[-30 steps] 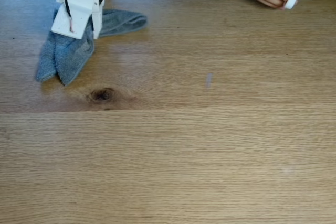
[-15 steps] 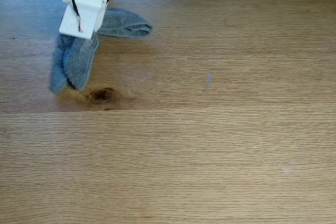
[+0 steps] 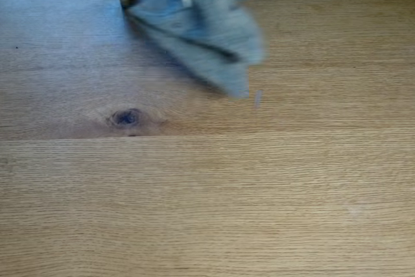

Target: Clean the area in front of the robot

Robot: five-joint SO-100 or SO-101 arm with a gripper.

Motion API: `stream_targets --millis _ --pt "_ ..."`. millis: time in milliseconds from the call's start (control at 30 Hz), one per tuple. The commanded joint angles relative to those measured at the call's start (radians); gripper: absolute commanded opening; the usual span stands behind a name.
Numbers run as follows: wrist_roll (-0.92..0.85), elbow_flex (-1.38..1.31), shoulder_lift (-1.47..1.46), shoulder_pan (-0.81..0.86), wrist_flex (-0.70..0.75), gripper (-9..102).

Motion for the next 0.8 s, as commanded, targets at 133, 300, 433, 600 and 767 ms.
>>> stream_targets --millis 133,300,433,600,767 --pt "0.025 -0.017 -0.163 -0.318 -0.115 0" --pt "0.061 -0.020 -0.459 -0.374 -0.402 0" --pt "0.087 -0.034 -0.676 -0.336 -0.647 0" --pt "0.133 -0.035 -0.841 -0.264 -0.928 0" --pt "0.149 -0.037 -0.953 -0.241 -1.132 0"
